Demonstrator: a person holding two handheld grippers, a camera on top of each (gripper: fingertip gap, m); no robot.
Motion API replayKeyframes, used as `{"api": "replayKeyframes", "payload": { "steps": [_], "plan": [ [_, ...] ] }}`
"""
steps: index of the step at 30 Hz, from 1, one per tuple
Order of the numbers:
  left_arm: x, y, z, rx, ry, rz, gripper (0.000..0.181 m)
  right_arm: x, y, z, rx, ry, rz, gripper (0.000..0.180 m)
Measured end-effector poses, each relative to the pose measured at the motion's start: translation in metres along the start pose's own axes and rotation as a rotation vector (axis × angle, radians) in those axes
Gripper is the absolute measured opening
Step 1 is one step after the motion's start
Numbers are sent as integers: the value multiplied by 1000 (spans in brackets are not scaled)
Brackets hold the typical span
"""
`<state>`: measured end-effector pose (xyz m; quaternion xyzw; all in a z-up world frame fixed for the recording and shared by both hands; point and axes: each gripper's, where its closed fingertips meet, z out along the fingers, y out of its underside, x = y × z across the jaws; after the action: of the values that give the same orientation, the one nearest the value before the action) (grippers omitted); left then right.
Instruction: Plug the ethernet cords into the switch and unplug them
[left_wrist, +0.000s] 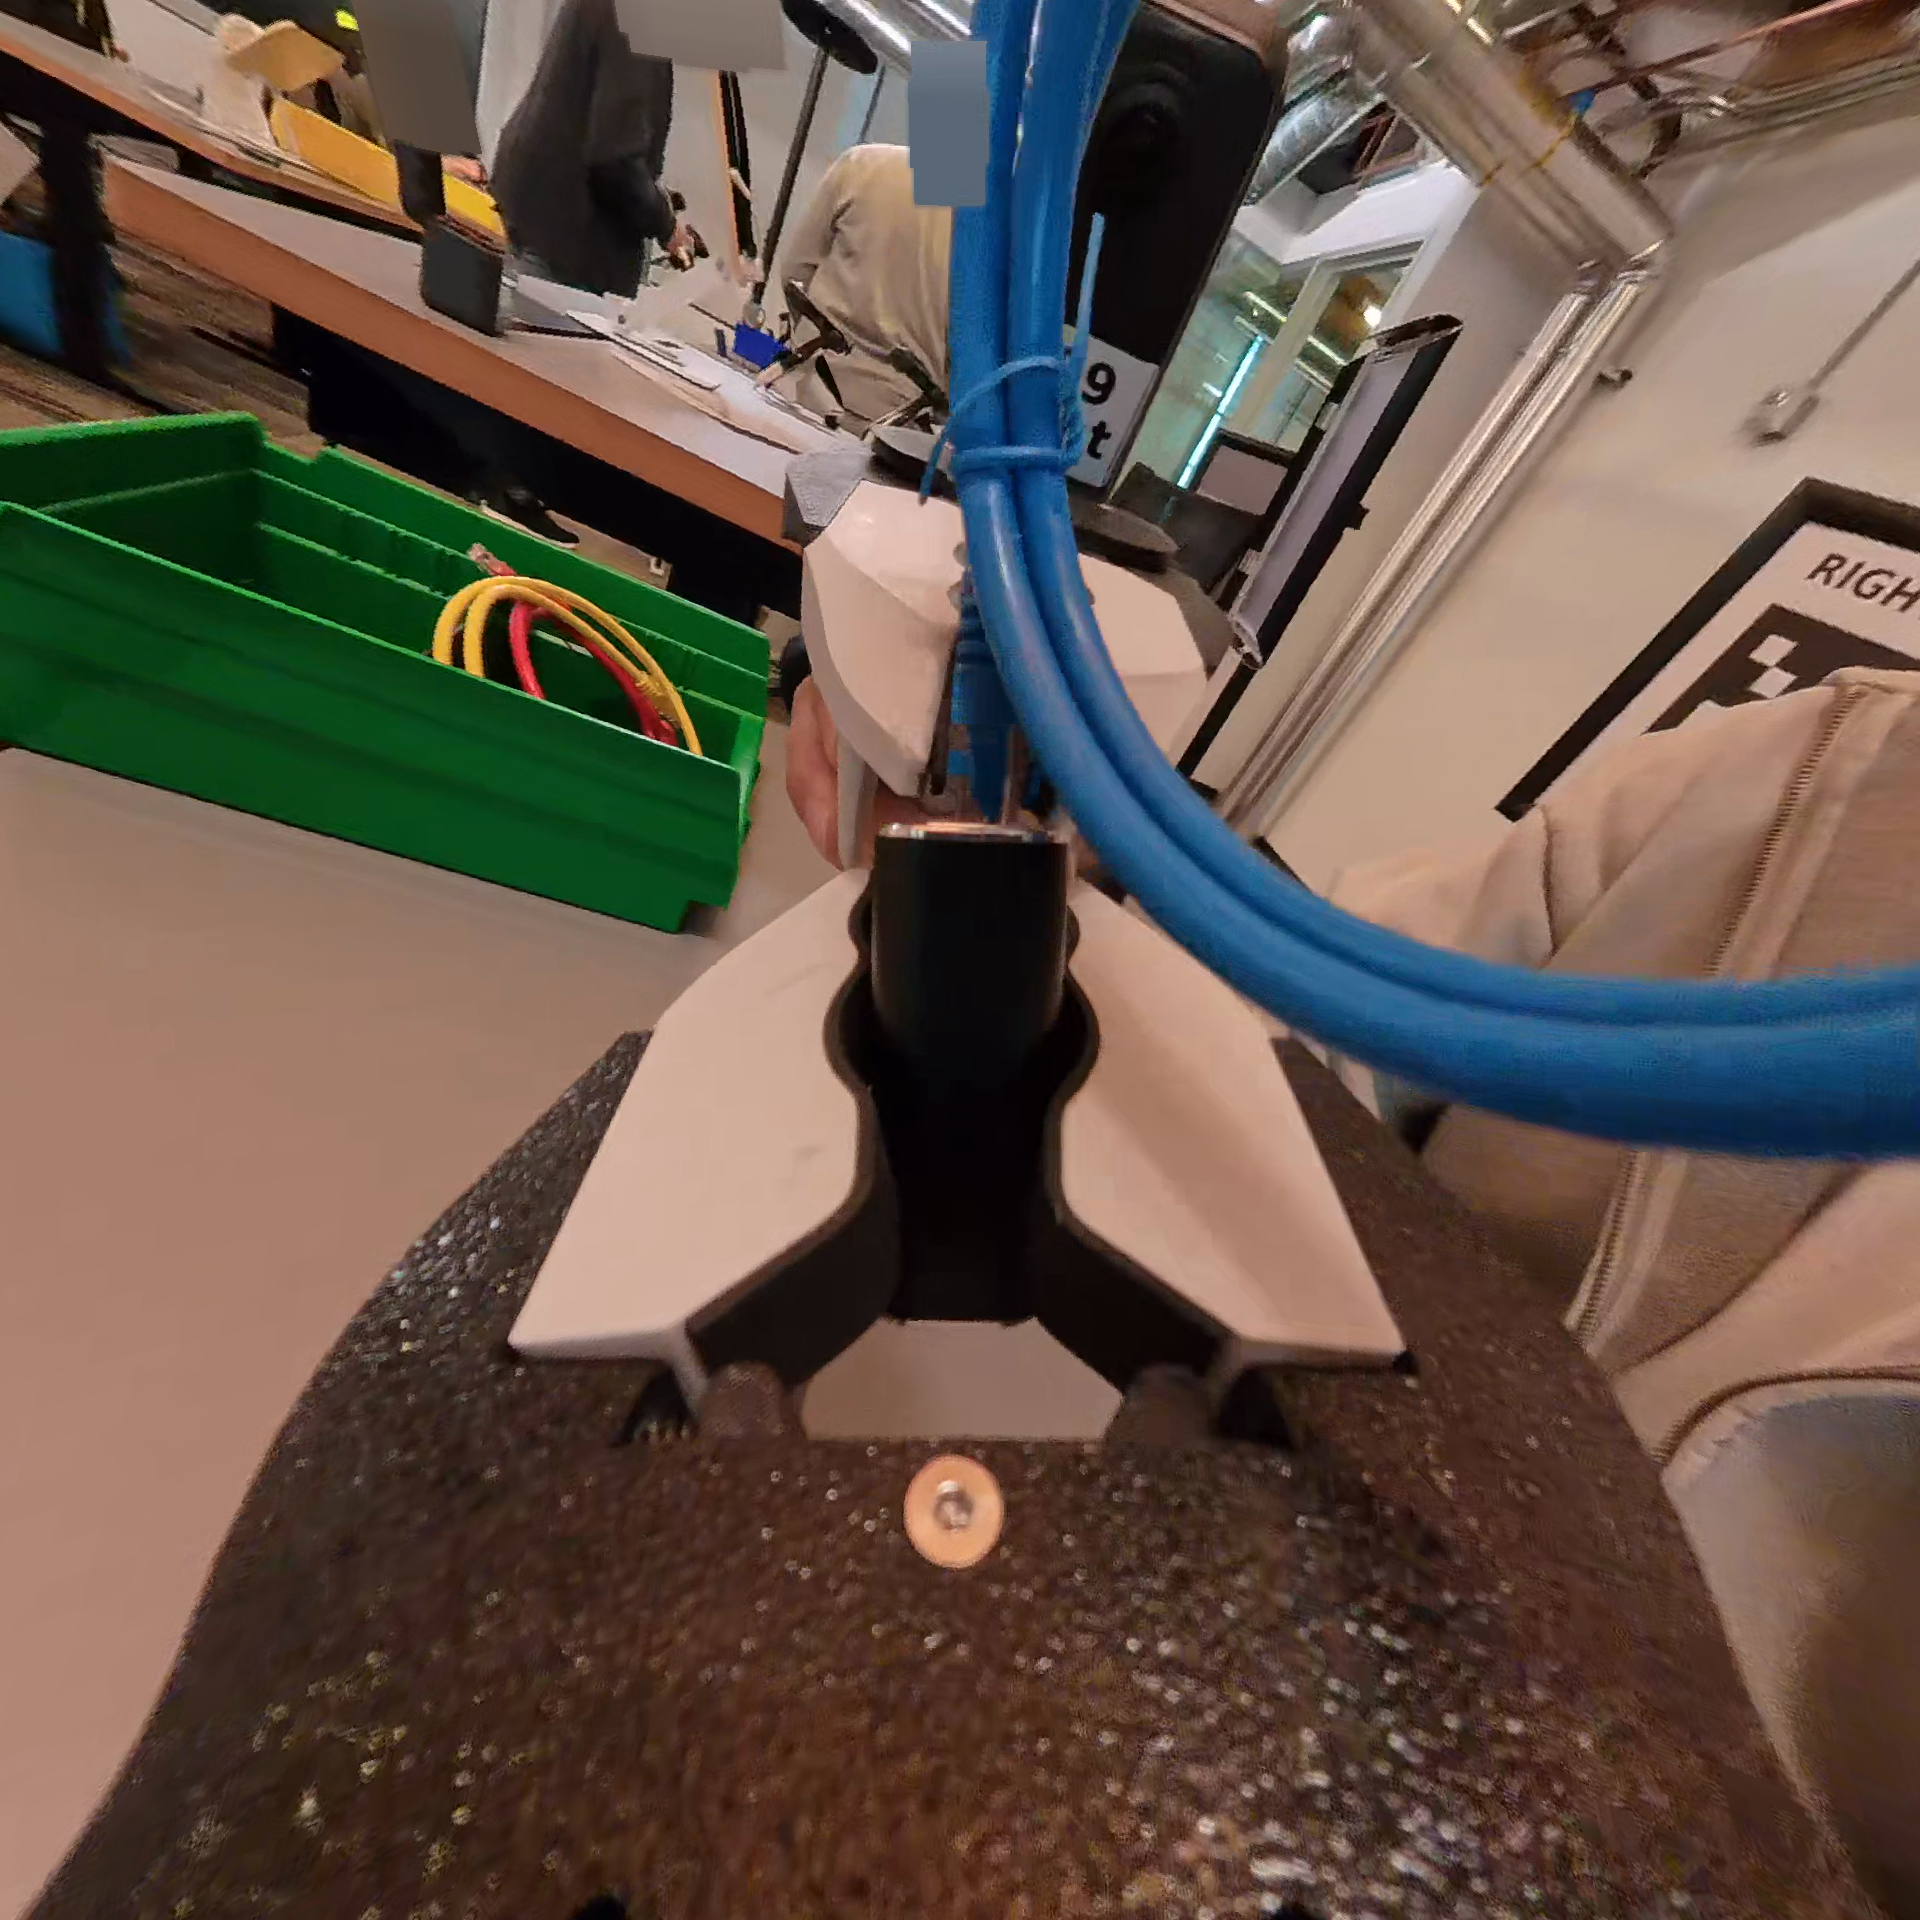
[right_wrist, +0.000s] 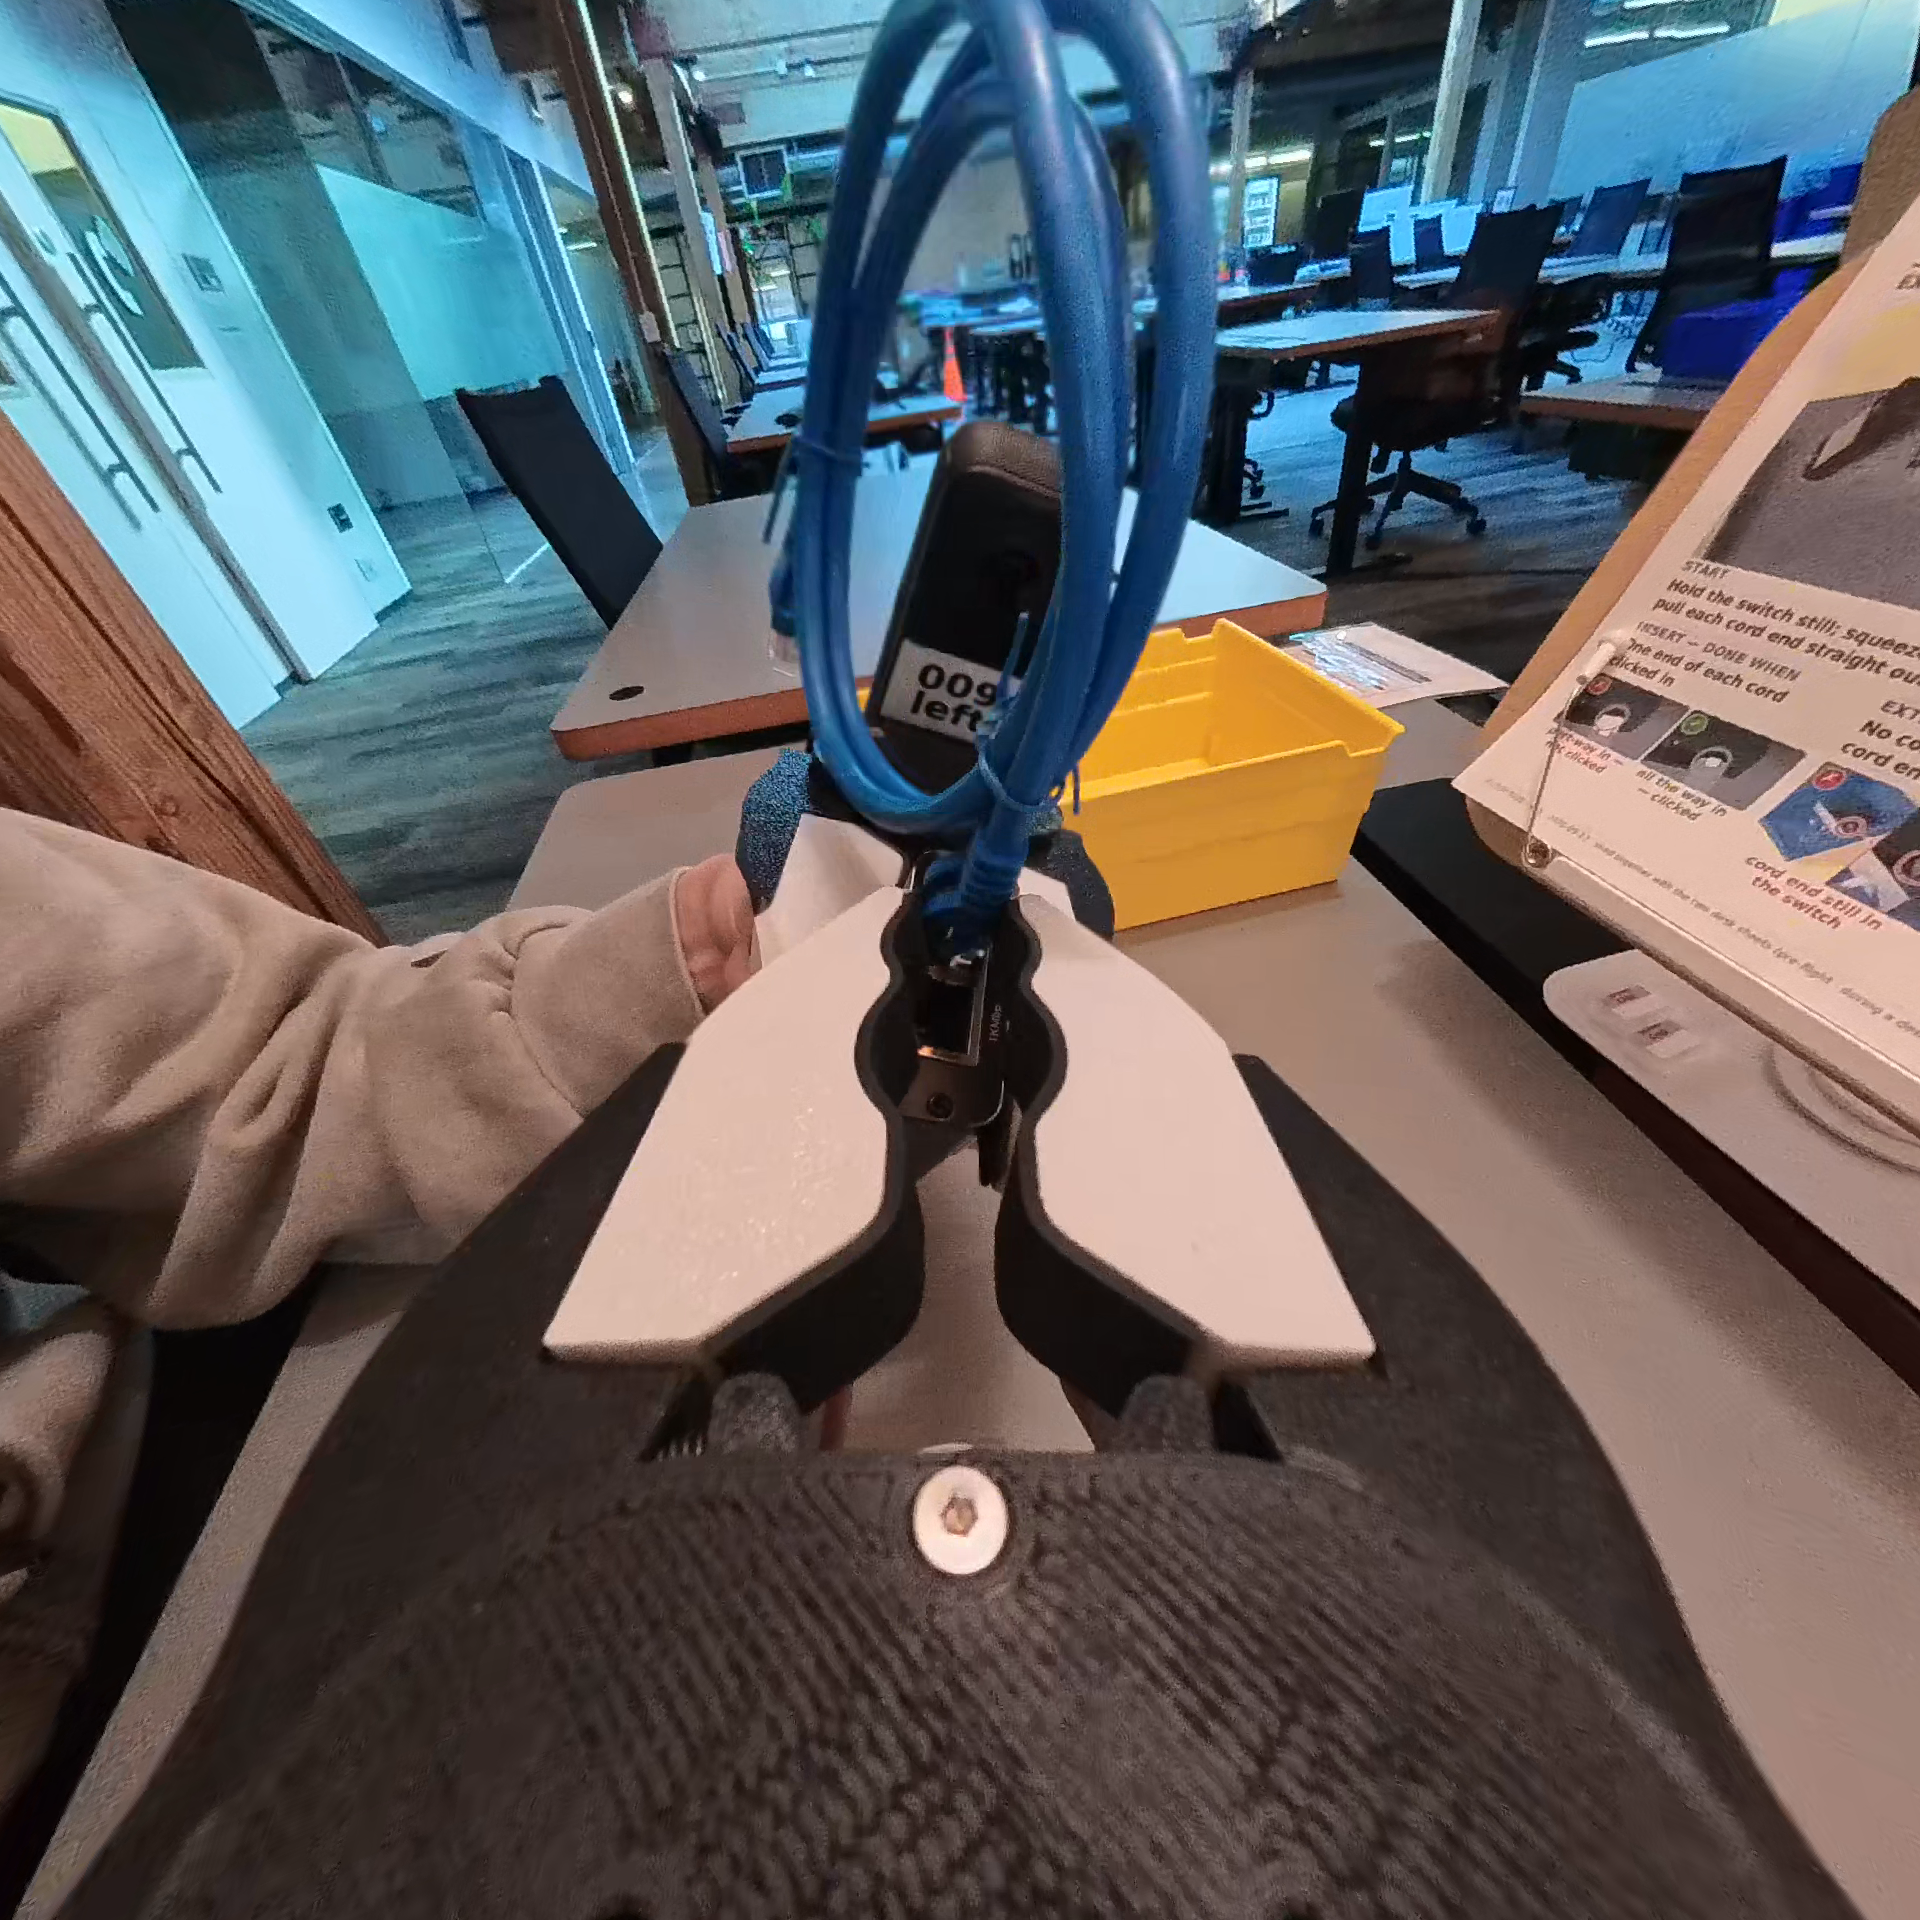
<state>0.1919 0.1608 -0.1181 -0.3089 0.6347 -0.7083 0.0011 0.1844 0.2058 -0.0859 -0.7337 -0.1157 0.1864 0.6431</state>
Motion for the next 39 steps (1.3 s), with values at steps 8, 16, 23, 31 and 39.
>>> {"api": "replayKeyframes", "payload": {
  "steps": [8, 16, 23, 31, 39],
  "plan": [
    [-2, -4, 0, 7, -59, 89, 28, -2, -4, -2, 24, -14, 26, 13],
    [-12, 1, 0, 9, -49, -30, 28, 10, 5, 0, 48, -25, 94, 13],
    [-14, 10, 3, -108, -154, 52, 25, 2, 3, 1, 105, -139, 147, 13],
    [-12, 16, 6, -184, -188, 88, 25, -5, 7, 2, 69, -153, 115, 14],
    [-15, 18, 2, -222, -235, 132, 26, -7, 8, 4, 76, -158, 84, 14]
  ]
}}
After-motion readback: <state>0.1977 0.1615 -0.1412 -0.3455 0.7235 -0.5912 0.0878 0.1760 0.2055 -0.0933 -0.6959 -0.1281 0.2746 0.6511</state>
